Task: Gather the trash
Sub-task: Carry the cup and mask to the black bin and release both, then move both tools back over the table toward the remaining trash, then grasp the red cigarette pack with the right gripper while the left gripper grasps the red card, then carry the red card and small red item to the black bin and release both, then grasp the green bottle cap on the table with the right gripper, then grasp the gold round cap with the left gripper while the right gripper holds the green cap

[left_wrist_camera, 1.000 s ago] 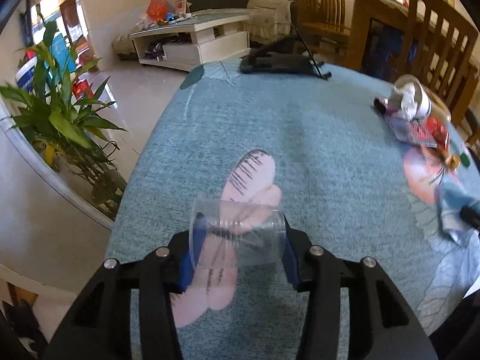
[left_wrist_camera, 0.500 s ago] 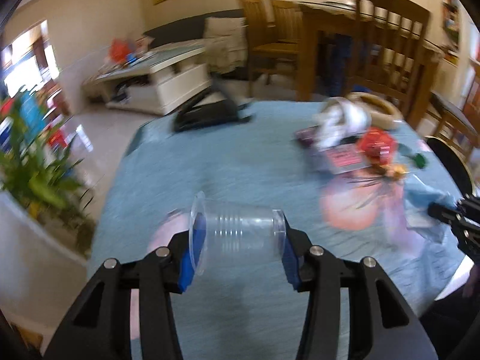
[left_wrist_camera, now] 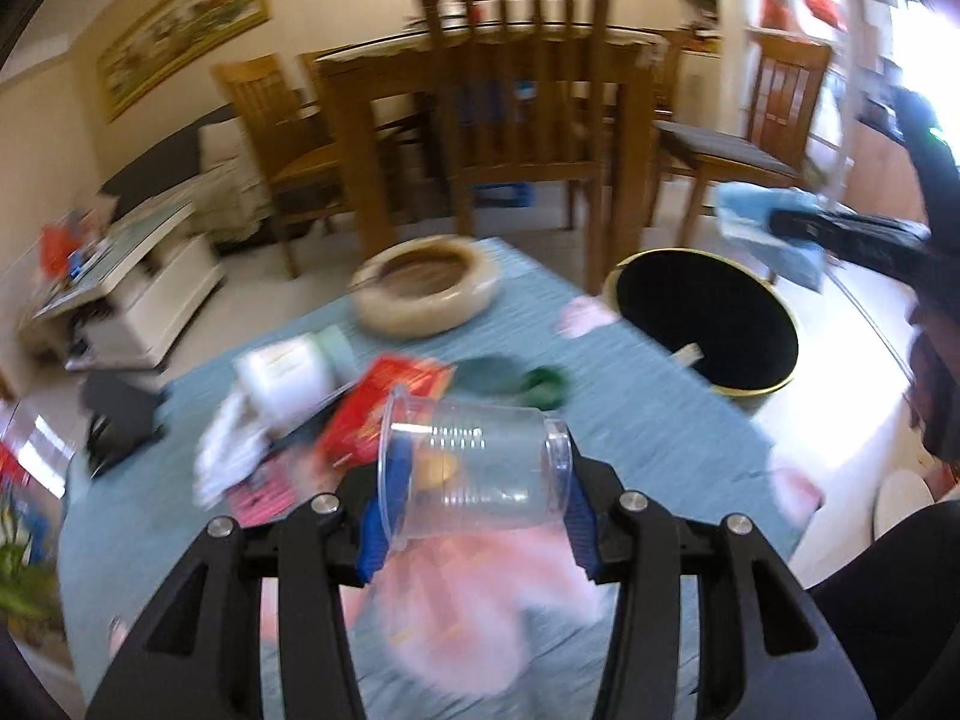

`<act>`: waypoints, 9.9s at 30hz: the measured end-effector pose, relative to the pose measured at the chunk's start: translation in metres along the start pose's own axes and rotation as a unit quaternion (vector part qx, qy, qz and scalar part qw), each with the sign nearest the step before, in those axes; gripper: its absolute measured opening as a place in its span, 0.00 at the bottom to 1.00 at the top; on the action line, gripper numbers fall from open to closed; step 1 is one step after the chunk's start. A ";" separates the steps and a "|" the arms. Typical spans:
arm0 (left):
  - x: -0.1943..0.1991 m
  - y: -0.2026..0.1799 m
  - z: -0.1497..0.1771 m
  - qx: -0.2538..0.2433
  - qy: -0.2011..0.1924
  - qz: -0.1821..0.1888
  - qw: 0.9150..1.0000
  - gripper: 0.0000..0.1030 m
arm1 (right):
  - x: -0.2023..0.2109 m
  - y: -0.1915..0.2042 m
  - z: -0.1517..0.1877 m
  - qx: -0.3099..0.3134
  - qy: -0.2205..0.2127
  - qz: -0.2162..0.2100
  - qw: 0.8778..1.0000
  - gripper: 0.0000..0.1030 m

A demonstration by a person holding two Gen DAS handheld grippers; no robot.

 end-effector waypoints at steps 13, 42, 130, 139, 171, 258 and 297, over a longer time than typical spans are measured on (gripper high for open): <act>-0.070 -0.081 -0.069 -0.032 0.004 0.074 0.997 0.46 | -0.054 -0.099 0.010 -0.147 0.040 0.049 0.987 0.83; -0.135 -0.142 -0.134 -0.054 -0.012 0.111 0.992 0.79 | 0.027 -0.131 -0.031 -0.218 -0.125 0.110 0.962 0.97; 0.072 0.228 0.154 0.268 0.034 -0.236 0.933 0.97 | -0.122 0.297 0.098 0.192 0.171 -0.147 0.955 0.18; 0.060 0.215 0.150 0.276 0.028 -0.205 0.939 0.97 | -0.066 0.274 0.076 0.169 0.119 -0.190 0.960 0.12; -0.058 0.138 0.113 0.271 0.128 -0.145 0.943 0.56 | -0.021 0.188 0.032 0.053 0.064 -0.262 0.962 0.13; -0.017 0.006 0.059 0.089 0.036 -0.054 0.994 0.97 | -0.094 0.078 0.023 -0.011 0.112 -0.118 0.987 0.92; -0.074 0.045 0.054 0.209 0.066 -0.072 0.973 0.88 | -0.082 0.123 0.036 0.100 0.102 -0.109 0.984 0.31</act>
Point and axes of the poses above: each gripper's, at about its wrist camera, not at the fingertips, and x roughly against the way its jaws point, y to its left, z to its underside, the point moved 5 cm from there along -x, roughly the way its jaws point, and after that the axes turned 11 degrees about -x, right-handed, at the moved point
